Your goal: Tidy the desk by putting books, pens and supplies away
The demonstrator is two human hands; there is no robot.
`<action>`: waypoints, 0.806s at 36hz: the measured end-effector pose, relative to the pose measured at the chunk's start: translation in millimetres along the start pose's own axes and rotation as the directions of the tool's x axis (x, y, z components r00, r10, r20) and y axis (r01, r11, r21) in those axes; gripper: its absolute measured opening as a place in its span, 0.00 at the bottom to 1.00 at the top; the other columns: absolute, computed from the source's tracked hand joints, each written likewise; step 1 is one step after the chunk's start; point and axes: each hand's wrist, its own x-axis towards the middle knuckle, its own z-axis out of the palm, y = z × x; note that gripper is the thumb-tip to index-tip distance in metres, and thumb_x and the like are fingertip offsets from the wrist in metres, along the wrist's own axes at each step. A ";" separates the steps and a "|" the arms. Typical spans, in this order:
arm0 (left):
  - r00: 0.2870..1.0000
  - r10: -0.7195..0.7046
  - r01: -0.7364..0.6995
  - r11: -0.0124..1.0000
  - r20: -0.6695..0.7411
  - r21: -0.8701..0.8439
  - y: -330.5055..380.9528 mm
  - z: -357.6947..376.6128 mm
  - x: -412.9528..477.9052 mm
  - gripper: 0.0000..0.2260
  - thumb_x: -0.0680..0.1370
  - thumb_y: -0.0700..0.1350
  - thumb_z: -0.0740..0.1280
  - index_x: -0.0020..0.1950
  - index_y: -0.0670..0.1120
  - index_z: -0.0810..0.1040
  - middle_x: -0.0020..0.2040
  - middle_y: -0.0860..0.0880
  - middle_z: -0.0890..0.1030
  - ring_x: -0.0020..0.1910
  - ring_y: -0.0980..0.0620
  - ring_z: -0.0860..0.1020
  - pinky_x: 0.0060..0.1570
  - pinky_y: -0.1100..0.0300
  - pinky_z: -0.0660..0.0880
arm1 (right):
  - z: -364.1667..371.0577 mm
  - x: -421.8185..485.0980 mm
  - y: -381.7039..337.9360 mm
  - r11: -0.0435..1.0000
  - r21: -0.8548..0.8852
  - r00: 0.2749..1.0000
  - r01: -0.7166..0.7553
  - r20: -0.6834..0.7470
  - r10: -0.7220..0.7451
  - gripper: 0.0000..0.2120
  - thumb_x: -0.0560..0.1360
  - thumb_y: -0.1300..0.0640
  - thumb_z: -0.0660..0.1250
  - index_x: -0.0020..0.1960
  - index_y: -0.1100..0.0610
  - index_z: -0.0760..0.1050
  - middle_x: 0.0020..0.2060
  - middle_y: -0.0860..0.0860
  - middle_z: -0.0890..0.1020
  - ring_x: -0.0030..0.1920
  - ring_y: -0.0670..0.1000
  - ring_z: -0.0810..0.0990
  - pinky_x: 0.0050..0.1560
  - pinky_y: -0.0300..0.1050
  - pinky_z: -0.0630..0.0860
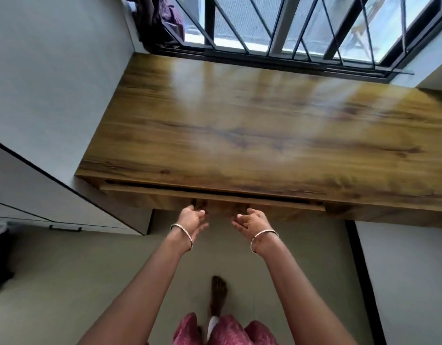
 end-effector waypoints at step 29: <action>0.973 0.217 -0.208 0.700 0.074 0.684 -3.6 26.1 -9.5 0.15 0.78 0.46 0.66 0.63 0.47 0.77 0.57 0.46 0.82 0.56 0.49 0.80 0.56 0.58 0.75 | -18.4 -16.6 -37.5 0.948 -0.265 0.980 0.175 0.142 -0.141 0.17 0.76 0.74 0.55 0.57 0.64 0.77 0.47 0.59 0.83 0.44 0.55 0.82 0.41 0.44 0.77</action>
